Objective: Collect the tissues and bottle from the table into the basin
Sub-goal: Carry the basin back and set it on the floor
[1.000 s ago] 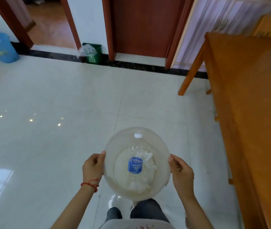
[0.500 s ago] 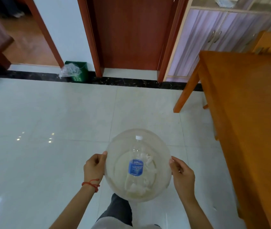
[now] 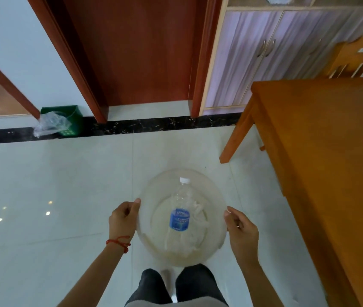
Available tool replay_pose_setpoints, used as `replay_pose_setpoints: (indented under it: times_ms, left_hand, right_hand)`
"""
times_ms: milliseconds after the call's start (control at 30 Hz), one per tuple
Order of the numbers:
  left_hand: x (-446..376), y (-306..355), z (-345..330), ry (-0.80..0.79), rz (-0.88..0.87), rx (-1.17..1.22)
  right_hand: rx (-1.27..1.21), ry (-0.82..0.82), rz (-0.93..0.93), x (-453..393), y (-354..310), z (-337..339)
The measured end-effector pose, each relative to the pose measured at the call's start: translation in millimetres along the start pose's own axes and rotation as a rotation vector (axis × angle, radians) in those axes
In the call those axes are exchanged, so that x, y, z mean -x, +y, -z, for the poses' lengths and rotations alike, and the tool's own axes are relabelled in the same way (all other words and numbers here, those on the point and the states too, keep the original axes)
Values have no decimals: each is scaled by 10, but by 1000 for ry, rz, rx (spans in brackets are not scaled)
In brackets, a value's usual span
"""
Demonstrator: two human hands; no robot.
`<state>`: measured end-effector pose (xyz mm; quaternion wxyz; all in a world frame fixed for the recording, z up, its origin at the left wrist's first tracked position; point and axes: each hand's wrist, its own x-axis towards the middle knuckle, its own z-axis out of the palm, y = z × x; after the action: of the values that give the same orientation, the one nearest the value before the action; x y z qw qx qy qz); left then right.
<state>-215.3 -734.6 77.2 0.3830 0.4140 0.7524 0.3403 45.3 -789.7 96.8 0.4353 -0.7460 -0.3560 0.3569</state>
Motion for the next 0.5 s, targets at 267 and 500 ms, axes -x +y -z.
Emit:
replay_pose_setpoints:
  times_ms: [267, 500]
  left_hand:
    - [-1116, 656, -810, -17, 10, -29]
    - [-2006, 1142, -1513, -68, 43, -102]
  right_hand:
    - [63, -3, 14, -1469, -205, -215]
    - [129, -8, -25, -2660, -323, -349]
